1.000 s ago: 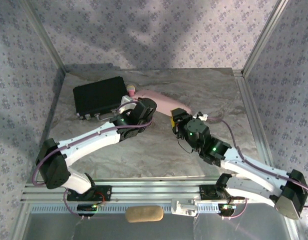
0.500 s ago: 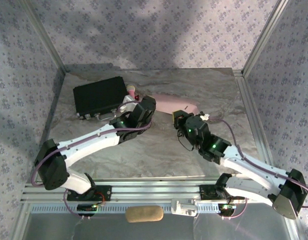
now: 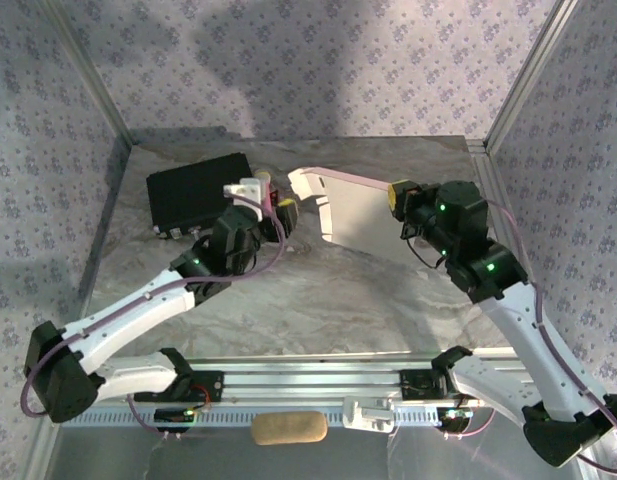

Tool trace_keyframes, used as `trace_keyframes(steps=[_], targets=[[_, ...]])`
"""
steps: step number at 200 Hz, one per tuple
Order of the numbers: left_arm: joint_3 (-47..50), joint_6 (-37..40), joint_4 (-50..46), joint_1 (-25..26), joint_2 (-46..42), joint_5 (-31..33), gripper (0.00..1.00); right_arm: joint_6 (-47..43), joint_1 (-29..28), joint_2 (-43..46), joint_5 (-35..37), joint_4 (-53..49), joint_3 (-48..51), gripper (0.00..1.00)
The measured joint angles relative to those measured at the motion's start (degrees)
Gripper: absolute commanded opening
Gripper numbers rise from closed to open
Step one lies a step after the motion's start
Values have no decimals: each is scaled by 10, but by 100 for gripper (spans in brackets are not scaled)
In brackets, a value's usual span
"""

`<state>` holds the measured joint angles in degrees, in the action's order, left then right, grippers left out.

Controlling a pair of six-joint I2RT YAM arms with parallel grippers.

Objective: Fold the paper box

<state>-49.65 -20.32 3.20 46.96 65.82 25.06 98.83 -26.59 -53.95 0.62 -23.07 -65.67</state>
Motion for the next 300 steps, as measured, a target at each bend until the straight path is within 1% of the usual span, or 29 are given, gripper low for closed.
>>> trace_keyframes(steps=[24,46,66,88,106,123,137,153,167,172,175,176,190,205,210,212,215,217,219,223,233,239,256,265,286,291,300], targets=[[64,108,82,-25,17,-65,89,-12,18,-17,-45,-28,-17,0],[68,167,140,-49,39,-116,88,-19,33,-25,-78,-39,-21,0],[47,203,170,-61,69,-139,88,-21,44,-26,-99,-46,-22,0],[27,225,197,-64,103,-155,86,-23,54,-30,-120,-47,-24,0],[21,234,209,-66,119,-167,80,-23,63,-33,-134,-47,-24,0],[12,242,211,-69,130,-176,68,-23,74,-34,-146,-47,-25,0],[3,245,215,-71,138,-183,61,-24,82,-36,-156,-47,-25,0],[-6,251,220,-73,144,-192,46,-25,93,-39,-168,-46,-26,0],[-17,252,219,-74,147,-202,28,-25,104,-42,-179,-46,-26,0],[-21,248,218,-74,148,-208,15,-25,109,-42,-182,-46,-26,0],[-23,252,217,-75,148,-211,3,-25,112,-43,-185,-45,-26,0],[-25,250,217,-75,148,-213,0,-25,112,-43,-185,-45,-25,0],[-37,247,208,-75,148,-229,0,-25,127,-46,-199,-45,-26,0],[-49,235,194,-73,148,-233,0,-25,145,-53,-214,-38,-26,0],[-53,224,186,-73,148,-233,0,-28,152,-56,-222,-35,-26,8],[-55,220,182,-73,148,-232,0,-30,156,-59,-228,-35,-28,13],[-58,214,175,-73,148,-231,0,-33,160,-62,-233,-35,-30,18],[-60,209,170,-72,148,-229,0,-35,162,-64,-236,-35,-32,23],[-63,201,165,-72,148,-227,0,-38,164,-67,-241,-36,-34,25],[-69,193,151,-71,148,-224,0,-42,169,-73,-243,-37,-40,36],[-94,157,106,-70,148,-204,0,-65,184,-92,-246,-47,-62,53],[-114,136,75,-70,148,-193,0,-84,195,-106,-246,-54,-80,61],[-177,75,-16,-71,149,-168,0,-130,209,-129,-245,-67,-120,78],[-218,39,-69,-71,152,-157,0,-153,209,-134,-244,-78,-142,83],[-287,-32,-159,-70,161,-147,0,-201,199,-138,-234,-108,-192,86],[-297,-47,-180,-69,163,-145,0,-211,196,-138,-229,-116,-204,88],[-312,-71,-215,-67,168,-141,0,-225,187,-137,-222,-124,-220,88]])
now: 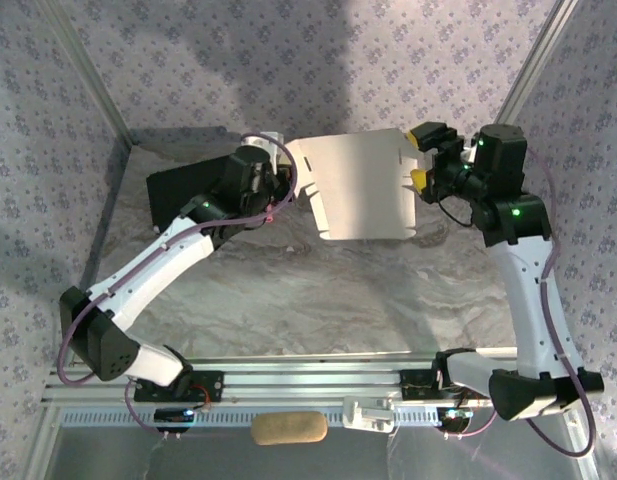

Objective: Fold the paper box

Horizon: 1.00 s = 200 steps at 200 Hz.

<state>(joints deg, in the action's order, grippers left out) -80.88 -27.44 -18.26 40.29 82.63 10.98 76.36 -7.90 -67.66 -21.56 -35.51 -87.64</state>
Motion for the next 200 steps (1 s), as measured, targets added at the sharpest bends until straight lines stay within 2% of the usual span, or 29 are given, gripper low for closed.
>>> trace_keyframes(steps=[41,73,104,141,200], targets=[[-26,-70,-130,23,46,16,0,-41,-61,7,54,-29,-10,89],[-16,-88,-169,43,68,29,0,-54,-116,14,94,-28,35,87],[55,-85,-131,47,66,44,0,-54,-144,12,109,7,107,86],[156,-29,-43,62,65,69,0,-55,-159,-29,102,76,146,83],[237,46,76,71,43,71,0,-28,-162,-134,50,235,220,70]])
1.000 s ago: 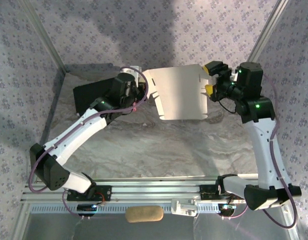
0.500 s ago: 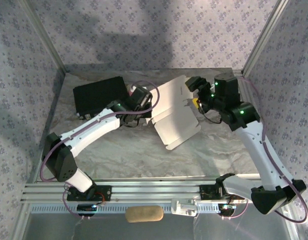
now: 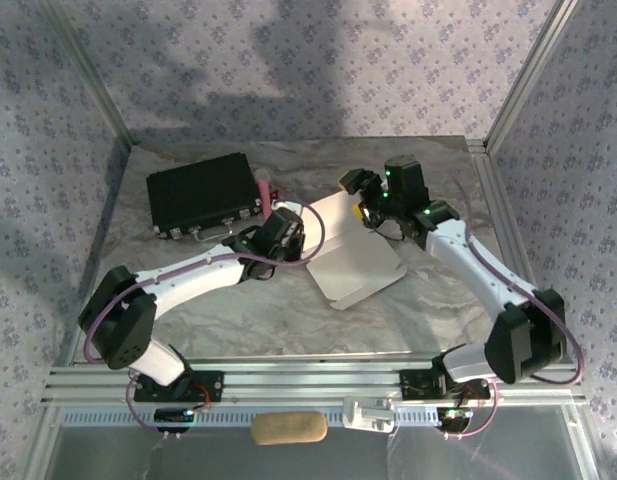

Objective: Fold the paper box

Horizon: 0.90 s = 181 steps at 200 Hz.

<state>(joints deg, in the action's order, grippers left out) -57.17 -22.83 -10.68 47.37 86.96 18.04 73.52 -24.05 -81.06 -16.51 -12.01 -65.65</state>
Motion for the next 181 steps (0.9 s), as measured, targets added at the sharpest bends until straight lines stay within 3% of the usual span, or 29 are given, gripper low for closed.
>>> trace_keyframes(steps=[114,181], targets=[[38,41,51,0,-7,0,0,70,0,-119,-41,204,60,51],[40,50,54,0,-11,0,0,91,0,-126,-44,248,75,25]])
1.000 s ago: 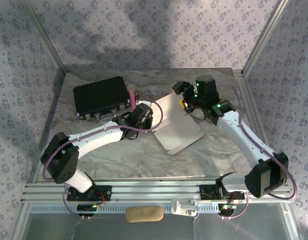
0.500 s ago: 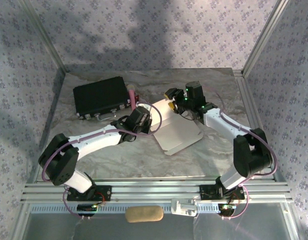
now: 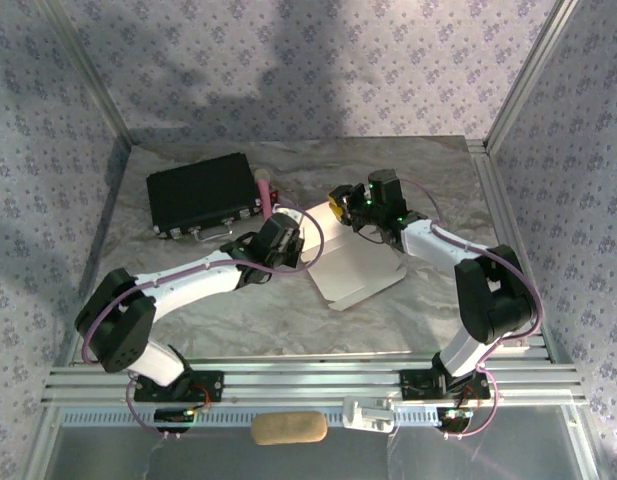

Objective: Fold the paper box

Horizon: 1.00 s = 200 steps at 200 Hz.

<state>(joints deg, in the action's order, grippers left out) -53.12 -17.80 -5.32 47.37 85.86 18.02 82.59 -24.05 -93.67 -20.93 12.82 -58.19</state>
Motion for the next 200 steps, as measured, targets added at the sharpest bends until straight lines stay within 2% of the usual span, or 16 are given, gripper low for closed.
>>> trace_keyframes(steps=[34,55,68,78,87,110,122,144,156,200], targets=[[1,2,0,0,0,0,0,6,0,0,0,11,8,18],[4,3,1,0,0,0,0,8,0,0,0,12,14,9],[9,3,4,0,-2,0,0,12,0,0,-2,14,19,0],[14,2,5,0,-4,-3,0,13,0,0,-4,17,22,0],[18,2,6,-2,-9,-7,9,18,-1,0,-6,22,25,0],[28,-19,-5,-9,-42,-22,43,21,-4,2,-5,31,32,0],[32,-45,-20,-14,-81,-29,52,21,-3,3,0,33,37,0],[21,-103,-39,-21,-161,-53,54,24,-2,8,8,33,45,0],[-6,-129,-53,-21,-176,-74,54,26,-2,16,12,32,51,0],[-152,-181,-111,-32,-85,-162,57,36,-2,28,21,31,55,0]])
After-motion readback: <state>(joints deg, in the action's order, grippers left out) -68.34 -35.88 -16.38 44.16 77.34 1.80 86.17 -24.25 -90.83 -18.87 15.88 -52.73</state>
